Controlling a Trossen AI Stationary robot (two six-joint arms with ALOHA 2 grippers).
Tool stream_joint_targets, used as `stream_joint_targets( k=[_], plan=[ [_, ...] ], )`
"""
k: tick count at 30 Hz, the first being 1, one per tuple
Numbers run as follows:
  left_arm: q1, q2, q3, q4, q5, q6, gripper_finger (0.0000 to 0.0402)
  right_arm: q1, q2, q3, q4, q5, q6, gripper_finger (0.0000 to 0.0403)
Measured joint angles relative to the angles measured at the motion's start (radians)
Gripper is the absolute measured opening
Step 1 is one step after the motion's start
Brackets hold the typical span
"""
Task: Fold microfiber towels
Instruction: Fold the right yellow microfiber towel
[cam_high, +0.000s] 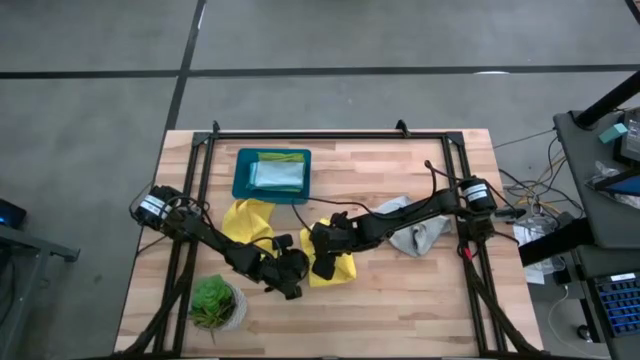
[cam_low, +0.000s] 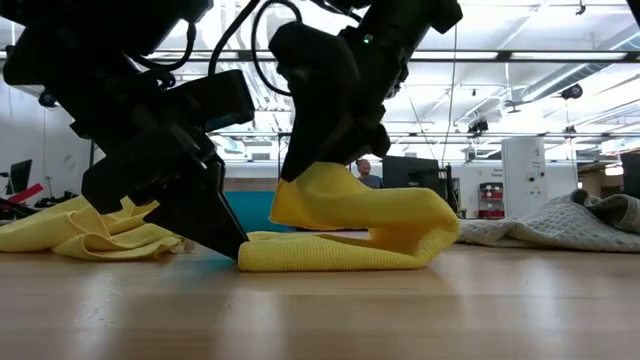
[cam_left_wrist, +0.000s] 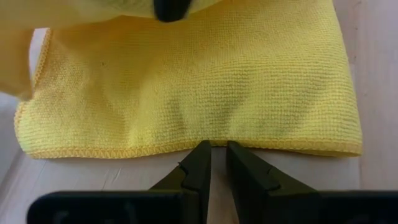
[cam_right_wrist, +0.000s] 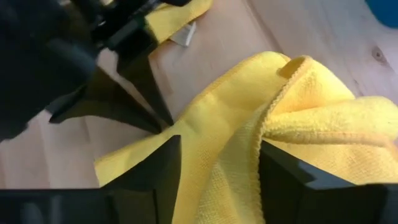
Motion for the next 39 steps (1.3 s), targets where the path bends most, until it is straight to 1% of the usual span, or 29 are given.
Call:
stream_joint_targets(
  k=[3,6,12,16,21,24,26,27,28,30,31,35,37,39],
  plan=[
    [0.0,0.0,0.0,0.0,0.0,0.0,0.0038,-0.006,0.0,-0.007,-0.002,-0.006,0.04,0.0155],
    [0.001,0.0,0.0,0.0,0.0,0.0,0.0038,-0.005,0.0,-0.015,-0.002,-0.016,0.07,0.0169],
    [0.001,-0.001,0.0,0.001,0.001,0.0,0.0038,-0.006,0.0,-0.02,-0.001,-0.018,0.07,0.0238],
    [0.001,-0.001,0.0,0.001,0.001,0.0,0.0038,-0.006,0.0,-0.012,0.006,-0.018,0.022,0.0284],
    [0.001,-0.001,0.0,0.001,0.001,0.0,0.0038,-0.006,0.0,-0.003,-0.005,-0.052,0.002,0.0318],
    [0.001,-0.002,0.0,0.001,0.001,0.0,0.0038,-0.008,0.0,-0.007,-0.056,-0.04,0.015,0.0322],
    [0.001,-0.002,0.0,0.001,0.001,0.0,0.0038,-0.011,0.0,-0.007,-0.056,-0.13,-0.035,0.0319],
    [0.001,-0.002,0.0,0.001,0.001,0.0,0.0038,-0.011,0.0,-0.005,-0.057,-0.132,-0.05,0.0317],
    [0.001,-0.002,0.0,0.001,0.001,0.0,0.0038,-0.01,0.0,0.001,-0.071,-0.079,-0.041,0.0315],
    [0.001,-0.002,0.0,0.001,0.001,0.0,0.0038,-0.007,-0.002,0.004,-0.115,0.065,-0.039,0.031],
    [0.001,-0.002,0.0,0.001,0.001,0.0,0.0038,-0.01,-0.002,0.004,-0.125,0.091,-0.074,0.0309],
    [0.001,-0.002,0.0,0.001,0.001,-0.001,0.0038,-0.011,-0.012,0.004,-0.142,0.051,-0.13,0.0306],
    [0.001,-0.002,0.0,0.001,0.001,-0.001,0.0038,-0.007,-0.036,0.004,-0.195,0.032,-0.151,0.0305],
    [0.001,-0.002,0.0,0.001,0.001,0.0,0.0038,-0.004,-0.068,0.003,-0.266,0.014,-0.208,0.0303]
  ],
)
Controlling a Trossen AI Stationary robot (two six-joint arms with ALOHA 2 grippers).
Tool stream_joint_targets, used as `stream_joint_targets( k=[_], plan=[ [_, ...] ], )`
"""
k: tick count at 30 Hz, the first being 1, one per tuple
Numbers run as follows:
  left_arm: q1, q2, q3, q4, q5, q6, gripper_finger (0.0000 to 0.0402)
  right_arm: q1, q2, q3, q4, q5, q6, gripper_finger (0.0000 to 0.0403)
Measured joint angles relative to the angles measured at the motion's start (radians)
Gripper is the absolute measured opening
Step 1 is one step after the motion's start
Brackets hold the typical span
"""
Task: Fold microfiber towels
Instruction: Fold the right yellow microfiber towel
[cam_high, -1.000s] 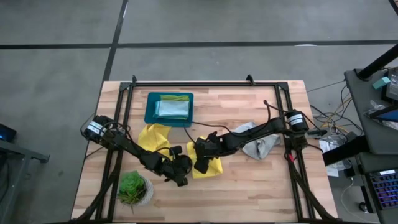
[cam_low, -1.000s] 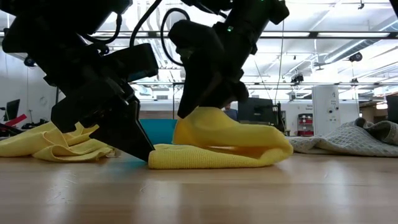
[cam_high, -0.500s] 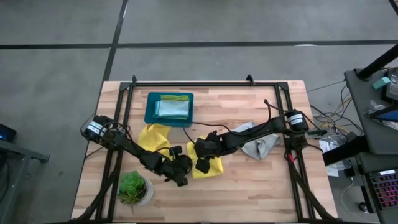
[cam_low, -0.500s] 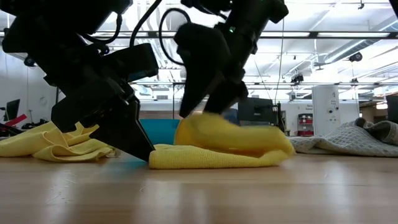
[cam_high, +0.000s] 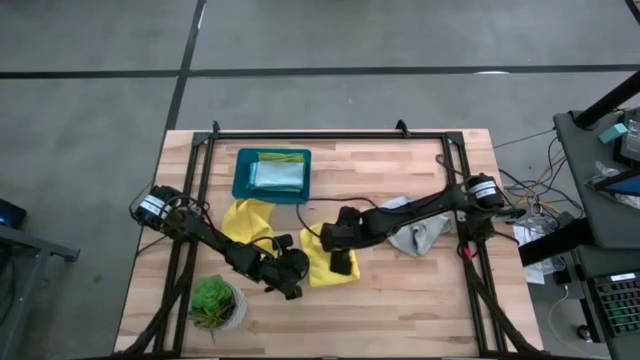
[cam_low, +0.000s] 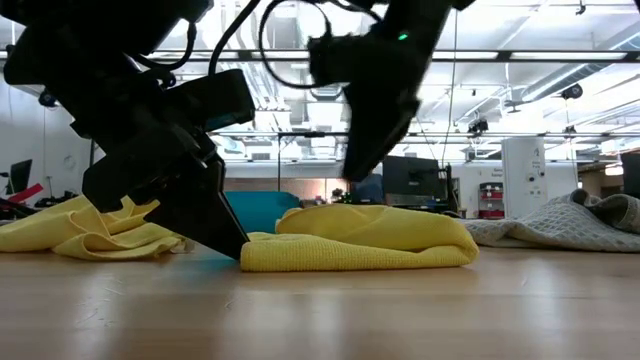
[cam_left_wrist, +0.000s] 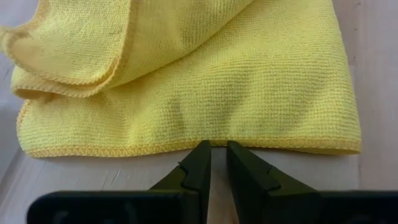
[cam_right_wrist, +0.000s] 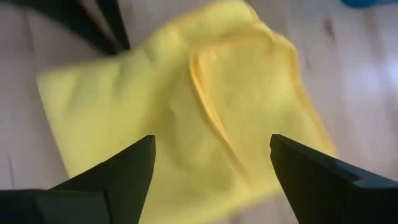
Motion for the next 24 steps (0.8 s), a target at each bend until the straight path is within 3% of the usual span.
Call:
stream_joint_targets(
  k=[7,18,24],
  plan=[
    [0.001,0.0,0.0,0.0,0.0,0.0,0.0038,0.019,-0.108,-0.119,-0.019,-0.061,-0.069,0.0283],
    [0.001,0.0,0.0,0.0,0.0,0.0,0.0038,0.0,-0.143,-0.442,0.486,-0.036,0.003,0.0249],
    [0.002,0.0,0.0,0.0,0.0,0.001,0.0038,0.005,-0.146,-0.503,0.646,-0.054,0.044,0.0212]
  ],
)
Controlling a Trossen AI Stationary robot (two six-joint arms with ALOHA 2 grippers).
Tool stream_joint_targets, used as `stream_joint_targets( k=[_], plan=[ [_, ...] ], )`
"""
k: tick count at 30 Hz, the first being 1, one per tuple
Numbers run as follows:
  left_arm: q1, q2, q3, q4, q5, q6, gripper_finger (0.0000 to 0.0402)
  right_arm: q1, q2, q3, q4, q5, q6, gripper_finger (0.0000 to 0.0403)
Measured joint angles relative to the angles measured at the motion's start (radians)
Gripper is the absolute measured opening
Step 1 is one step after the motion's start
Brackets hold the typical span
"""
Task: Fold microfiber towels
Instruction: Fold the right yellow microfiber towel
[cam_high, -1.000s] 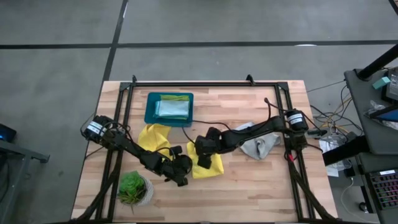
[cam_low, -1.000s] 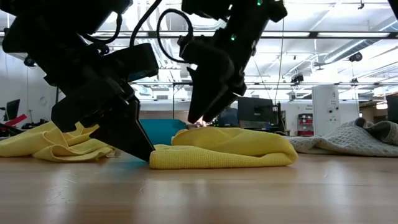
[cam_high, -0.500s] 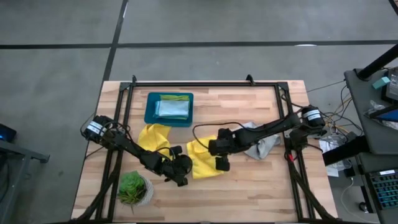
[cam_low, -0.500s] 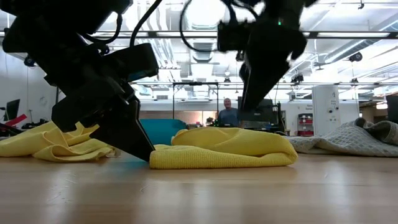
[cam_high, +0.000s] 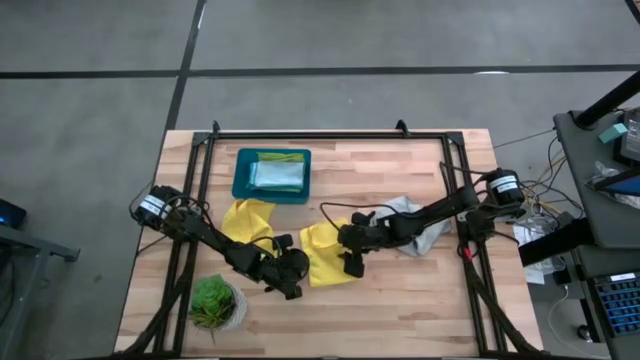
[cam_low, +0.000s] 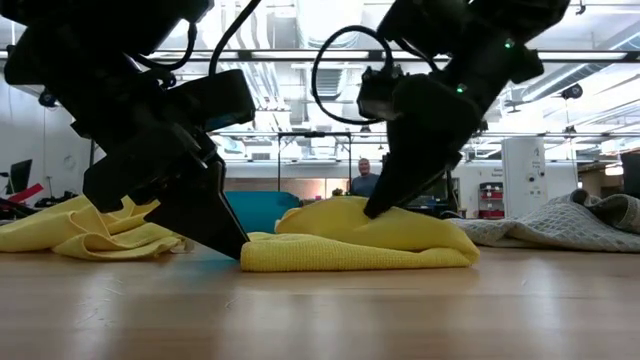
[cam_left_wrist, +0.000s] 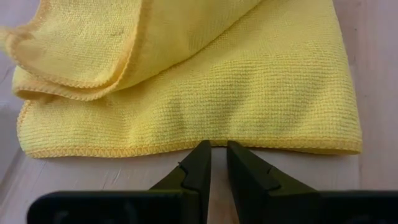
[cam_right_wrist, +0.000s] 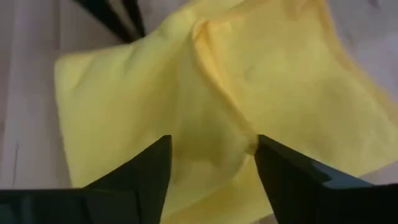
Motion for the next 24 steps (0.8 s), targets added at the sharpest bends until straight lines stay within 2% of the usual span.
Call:
stream_joint_targets(
  k=[3,13,24],
  plan=[
    [0.0,0.0,0.0,0.0,0.0,0.0,0.0038,0.004,0.0,0.0,0.033,0.003,0.004,0.0177],
    [0.0,0.0,0.0,0.0,0.0,0.0,0.0038,0.052,0.006,0.037,0.102,-0.001,0.022,0.0019],
    [0.0,0.0,0.0,0.0,0.0,0.0,0.0038,0.101,0.139,0.148,0.158,-0.03,-0.005,0.0009]
  ],
)
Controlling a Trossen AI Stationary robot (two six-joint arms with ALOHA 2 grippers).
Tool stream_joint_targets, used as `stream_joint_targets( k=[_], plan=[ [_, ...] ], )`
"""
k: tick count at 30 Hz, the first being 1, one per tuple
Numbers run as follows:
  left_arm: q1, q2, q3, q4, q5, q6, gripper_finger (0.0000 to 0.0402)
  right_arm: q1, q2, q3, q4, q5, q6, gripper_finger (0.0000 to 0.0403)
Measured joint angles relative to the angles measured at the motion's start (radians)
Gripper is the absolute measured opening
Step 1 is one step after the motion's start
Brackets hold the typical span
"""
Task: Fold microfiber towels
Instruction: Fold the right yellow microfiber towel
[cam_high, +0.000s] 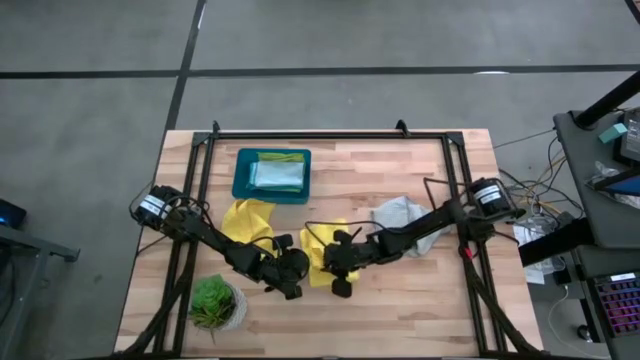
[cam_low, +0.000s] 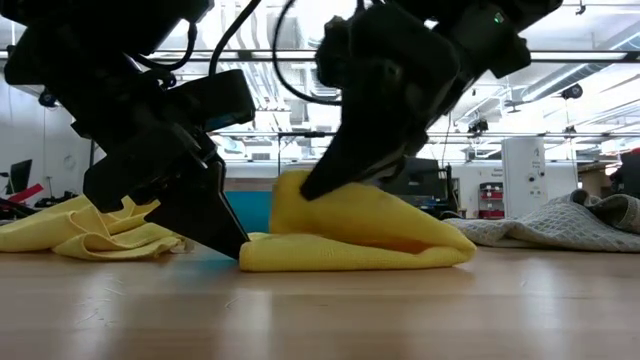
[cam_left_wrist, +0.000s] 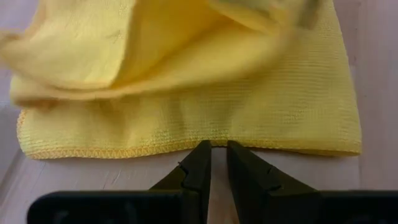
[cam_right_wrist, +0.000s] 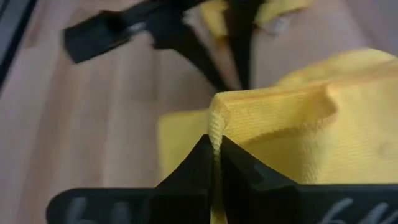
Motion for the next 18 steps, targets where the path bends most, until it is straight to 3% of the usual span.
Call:
stream_joint_targets(
  k=[6,12,18],
  plan=[
    [0.0,0.0,0.0,0.0,0.0,0.0,0.0038,0.007,0.07,0.09,-0.019,-0.085,-0.034,0.0009],
    [0.0,-0.004,0.0,-0.001,0.01,0.0,0.0038,0.002,0.138,0.13,-0.023,-0.091,0.026,0.001],
    [0.0,-0.042,0.005,-0.004,0.118,0.0,0.0038,0.002,0.168,0.147,-0.023,-0.098,0.042,0.0055]
  ],
)
